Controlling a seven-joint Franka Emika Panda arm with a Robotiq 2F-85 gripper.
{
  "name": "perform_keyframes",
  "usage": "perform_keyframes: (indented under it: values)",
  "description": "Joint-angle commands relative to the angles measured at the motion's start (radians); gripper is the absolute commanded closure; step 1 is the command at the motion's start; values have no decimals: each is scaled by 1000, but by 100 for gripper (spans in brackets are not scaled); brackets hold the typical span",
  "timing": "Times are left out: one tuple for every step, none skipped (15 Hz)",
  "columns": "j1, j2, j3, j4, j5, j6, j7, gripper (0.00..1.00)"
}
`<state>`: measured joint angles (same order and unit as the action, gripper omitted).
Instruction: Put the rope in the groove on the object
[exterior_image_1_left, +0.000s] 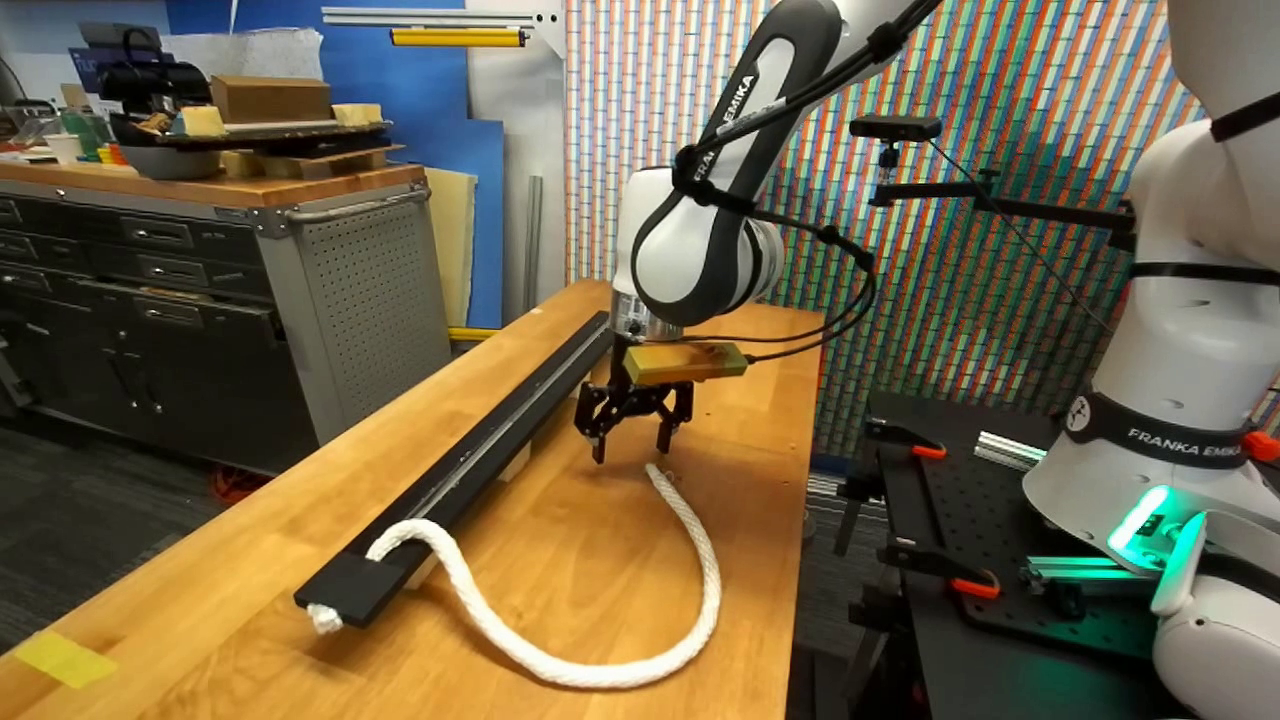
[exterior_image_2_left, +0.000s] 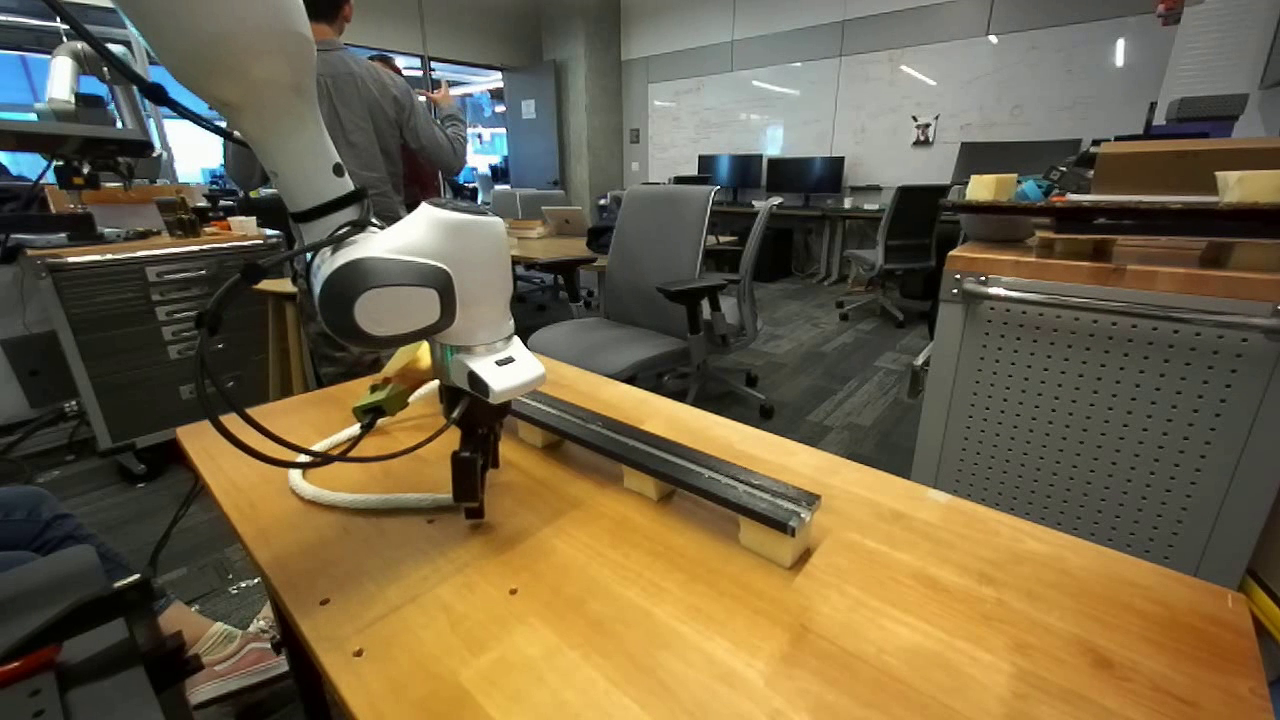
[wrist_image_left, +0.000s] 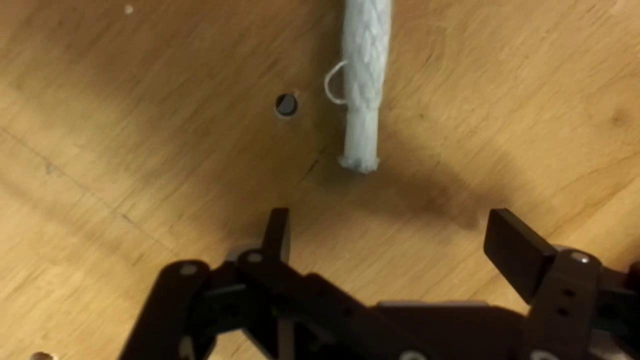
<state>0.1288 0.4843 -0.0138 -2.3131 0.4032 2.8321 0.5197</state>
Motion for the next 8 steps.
perform_keyframes:
  values:
    - [52,-36,-24,-37,-22,2,76,0]
    - [58,-43,-23,-50,-23,2,85,0]
    - [63,-52,-24,-61,-25,-5,95,0]
    - [70,-58,-25,-71,-29,-4,104,0]
    - [72,-63,-24,-79,-30,-4,109,0]
    - [77,-66,-26,-85,-34,-7,118,0]
    - [79,-66,-29,-88,-39,-11,127,0]
    - [81,-67,-31,-92,-43,-13,135,0]
